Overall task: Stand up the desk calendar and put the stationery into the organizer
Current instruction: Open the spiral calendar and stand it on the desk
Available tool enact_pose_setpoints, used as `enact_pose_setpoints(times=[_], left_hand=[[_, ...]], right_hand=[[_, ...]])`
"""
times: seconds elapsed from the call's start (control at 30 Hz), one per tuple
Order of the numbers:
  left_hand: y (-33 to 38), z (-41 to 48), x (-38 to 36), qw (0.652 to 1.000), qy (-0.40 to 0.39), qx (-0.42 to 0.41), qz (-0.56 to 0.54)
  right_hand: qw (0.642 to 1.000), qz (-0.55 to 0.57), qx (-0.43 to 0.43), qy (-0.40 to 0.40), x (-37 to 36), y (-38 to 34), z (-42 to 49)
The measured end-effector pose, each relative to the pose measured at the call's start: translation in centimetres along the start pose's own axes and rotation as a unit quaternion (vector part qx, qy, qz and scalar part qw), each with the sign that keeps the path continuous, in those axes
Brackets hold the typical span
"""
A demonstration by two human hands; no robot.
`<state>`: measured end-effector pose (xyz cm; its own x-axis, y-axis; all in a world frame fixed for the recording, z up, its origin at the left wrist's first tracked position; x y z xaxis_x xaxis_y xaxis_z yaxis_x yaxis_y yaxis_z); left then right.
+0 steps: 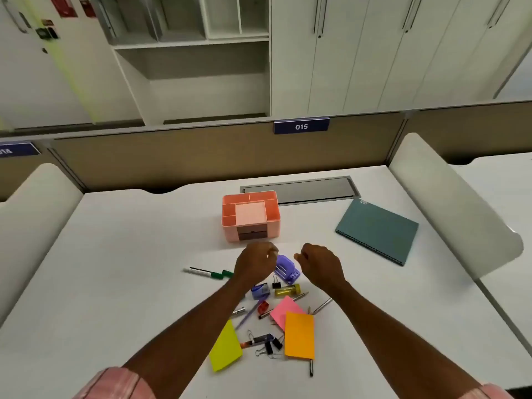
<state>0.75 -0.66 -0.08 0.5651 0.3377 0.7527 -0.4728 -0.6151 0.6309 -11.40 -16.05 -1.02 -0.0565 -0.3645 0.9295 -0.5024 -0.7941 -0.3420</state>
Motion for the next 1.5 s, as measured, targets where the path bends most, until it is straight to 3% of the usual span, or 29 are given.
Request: enact_pose_setpoints(times=[0.3,0.73,0.93,1.03,1.5], left_hand=[[5.3,2.8,-4.1,0.993,-0.069,0.023,-0.089],[11.5,8.1,-10.4,0.983,-0.142,0.059,-0.1],[13.2,11.1,-12.3,0.969,-0.165,0.087,-0.159],[14.0,12.3,-13.3,0.97,-0.163,0.078,-0.165],[14.9,16.9,-17.9,0.978,-0.105,0.041,-0.175]], right_hand=[[0.991,0.097,-0.089,0.029,-0.1,5.9,-1.2],[0.935,0.245,-0.226,0.123,-0.3,15.7,-2.1],[0.901,0.285,-0.276,0.174,-0.4,20.0,-1.6],[0.883,0.309,-0.296,0.192,-0.7,21.7,-1.6],[0.876,0.287,-0.34,0.185,-0.6,26.9,0.6]])
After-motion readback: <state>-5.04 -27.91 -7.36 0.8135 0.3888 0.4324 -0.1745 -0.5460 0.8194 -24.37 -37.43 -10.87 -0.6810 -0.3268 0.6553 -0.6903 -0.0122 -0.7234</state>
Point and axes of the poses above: each hand's wrist, its own z-axis towards the middle knuckle, its own x-axis out of the back of the hand, y = z × x, the point moved 1 cm from there along z, towards the middle knuckle, and after that the axes turned 8 degrees about -y, right-handed, at the moved point
